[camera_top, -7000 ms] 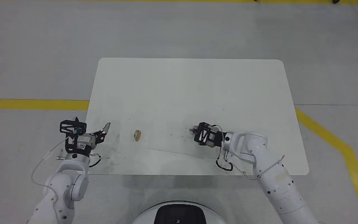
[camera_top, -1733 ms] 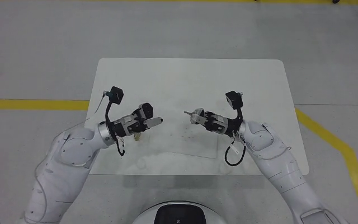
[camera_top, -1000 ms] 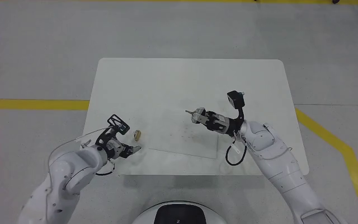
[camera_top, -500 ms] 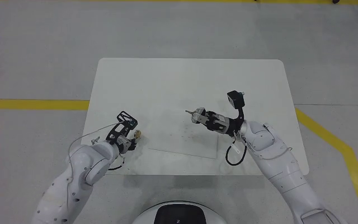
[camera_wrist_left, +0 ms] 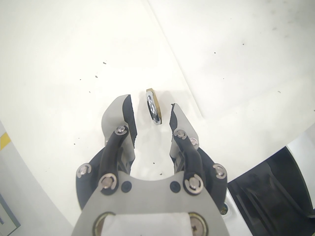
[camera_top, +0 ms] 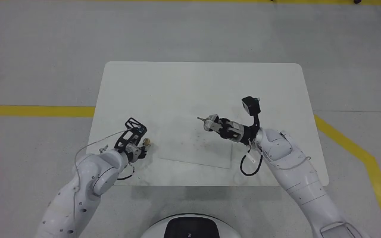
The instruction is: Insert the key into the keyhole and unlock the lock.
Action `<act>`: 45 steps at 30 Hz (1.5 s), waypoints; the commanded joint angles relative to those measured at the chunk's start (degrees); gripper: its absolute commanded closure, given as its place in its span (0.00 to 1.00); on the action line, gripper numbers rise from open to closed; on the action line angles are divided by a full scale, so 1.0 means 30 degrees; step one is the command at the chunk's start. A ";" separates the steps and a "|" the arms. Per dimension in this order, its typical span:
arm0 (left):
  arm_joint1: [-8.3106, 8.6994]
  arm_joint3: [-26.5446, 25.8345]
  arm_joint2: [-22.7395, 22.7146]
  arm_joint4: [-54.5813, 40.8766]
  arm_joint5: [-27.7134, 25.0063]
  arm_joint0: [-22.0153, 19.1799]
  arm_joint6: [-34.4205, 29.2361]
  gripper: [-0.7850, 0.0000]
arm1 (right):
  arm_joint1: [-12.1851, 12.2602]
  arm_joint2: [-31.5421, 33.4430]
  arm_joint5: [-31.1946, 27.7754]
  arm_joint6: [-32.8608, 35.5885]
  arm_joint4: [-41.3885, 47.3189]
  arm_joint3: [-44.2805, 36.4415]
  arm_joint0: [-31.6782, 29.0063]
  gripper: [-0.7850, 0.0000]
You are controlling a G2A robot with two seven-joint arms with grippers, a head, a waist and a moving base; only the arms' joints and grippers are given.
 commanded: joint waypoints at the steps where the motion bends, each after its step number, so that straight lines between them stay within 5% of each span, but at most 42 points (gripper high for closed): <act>1: -0.0012 -0.0037 -0.0032 -0.0031 0.0107 0.0050 0.0141 0.66 | 0.0000 0.0000 0.0000 0.0000 0.0000 0.0000 0.0000 1.00; 6: -0.0049 0.0173 0.0064 -0.0032 0.0140 -0.0006 0.0288 0.69 | 0.0000 0.0000 0.0000 0.0000 0.0000 0.0000 0.0000 1.00; 10: -0.0079 0.0284 0.0118 0.0065 0.0288 -0.0081 0.0295 1.00 | 0.0000 0.0000 0.0000 0.0000 0.0000 0.0000 0.0000 1.00; 23: -0.0122 0.0080 -0.0327 -0.0964 -0.0075 0.0229 0.1537 1.00 | 0.0000 0.0000 0.0000 0.0000 0.0000 0.0000 0.0000 1.00; 27: -0.0177 0.0880 -0.1411 -0.5775 -0.1268 0.0089 0.2515 1.00 | 0.0000 0.0000 0.0000 0.0000 0.0000 0.0000 0.0000 1.00; 30: -0.0224 0.2888 -0.2537 -1.3386 -0.3262 -0.0681 0.1670 1.00 | 0.0000 0.0000 0.0000 0.0000 0.0000 0.0000 0.0000 1.00; 36: -0.0226 1.0063 -0.3783 -2.8845 -0.2919 -0.5273 -0.5883 1.00 | 0.0000 0.0000 0.0000 0.0000 0.0000 0.0000 0.0000 1.00; 39: -0.0239 1.1697 -0.3161 -2.9993 -0.3142 -0.6547 -0.8397 1.00 | 0.0000 0.0000 0.0000 0.0000 0.0000 0.0000 0.0000 1.00; 45: -0.0239 1.1697 -0.3161 -2.9993 -0.3142 -0.6547 -0.8397 1.00 | 0.0000 0.0000 0.0000 0.0000 0.0000 0.0000 0.0000 1.00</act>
